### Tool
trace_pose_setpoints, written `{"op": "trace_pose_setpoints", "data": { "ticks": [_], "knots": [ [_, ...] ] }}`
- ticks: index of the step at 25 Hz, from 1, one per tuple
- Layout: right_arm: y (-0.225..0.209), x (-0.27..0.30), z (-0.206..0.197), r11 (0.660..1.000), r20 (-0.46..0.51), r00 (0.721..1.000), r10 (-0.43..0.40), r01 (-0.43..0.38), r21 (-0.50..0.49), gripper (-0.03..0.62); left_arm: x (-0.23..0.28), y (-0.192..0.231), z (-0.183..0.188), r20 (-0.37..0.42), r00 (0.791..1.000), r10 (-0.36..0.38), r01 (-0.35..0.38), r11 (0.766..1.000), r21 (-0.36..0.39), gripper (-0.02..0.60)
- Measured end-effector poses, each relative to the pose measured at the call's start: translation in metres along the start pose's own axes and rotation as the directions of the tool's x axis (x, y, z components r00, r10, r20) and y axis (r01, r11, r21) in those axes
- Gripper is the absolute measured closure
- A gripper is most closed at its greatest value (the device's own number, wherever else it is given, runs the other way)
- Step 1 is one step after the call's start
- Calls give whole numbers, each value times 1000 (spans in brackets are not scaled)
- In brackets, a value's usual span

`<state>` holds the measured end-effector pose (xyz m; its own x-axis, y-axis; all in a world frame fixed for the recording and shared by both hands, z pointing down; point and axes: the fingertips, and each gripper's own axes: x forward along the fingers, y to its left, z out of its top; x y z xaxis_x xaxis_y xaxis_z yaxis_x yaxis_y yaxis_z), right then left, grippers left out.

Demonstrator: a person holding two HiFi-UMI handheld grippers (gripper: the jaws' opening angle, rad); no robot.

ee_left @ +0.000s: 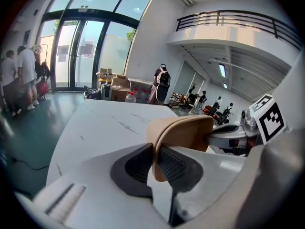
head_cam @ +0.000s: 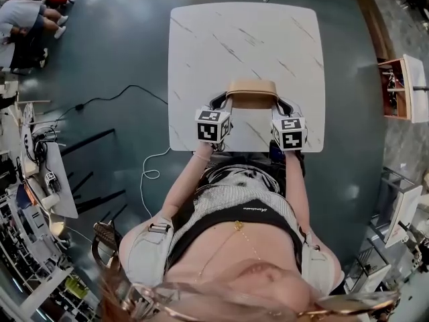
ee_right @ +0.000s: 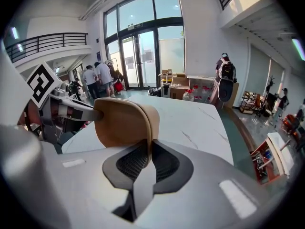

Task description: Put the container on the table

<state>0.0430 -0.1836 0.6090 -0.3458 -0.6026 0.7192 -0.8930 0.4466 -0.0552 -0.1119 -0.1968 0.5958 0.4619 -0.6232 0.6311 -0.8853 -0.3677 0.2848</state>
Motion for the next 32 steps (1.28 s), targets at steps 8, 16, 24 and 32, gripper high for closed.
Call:
{"op": "trace_pose_setpoints", "data": {
  "ticks": [8, 16, 24, 32],
  "knots": [
    [-4, 21, -24, 1000, -68, 998, 4, -2, 20, 540, 18, 5, -25, -61, 998, -2, 0, 999, -34, 549],
    [-3, 39, -43, 999, -128, 992, 17, -14, 31, 540, 33, 14, -46, -108, 994, -3, -5, 997, -72, 549],
    [-1, 45, -55, 999, -173, 985, 22, -17, 30, 539, 40, 17, -59, -141, 990, -5, -7, 996, -85, 549],
    [0, 55, -61, 999, -195, 980, 33, -27, 30, 540, 46, 23, -69, -151, 988, 3, -17, 996, -88, 549]
  ]
}}
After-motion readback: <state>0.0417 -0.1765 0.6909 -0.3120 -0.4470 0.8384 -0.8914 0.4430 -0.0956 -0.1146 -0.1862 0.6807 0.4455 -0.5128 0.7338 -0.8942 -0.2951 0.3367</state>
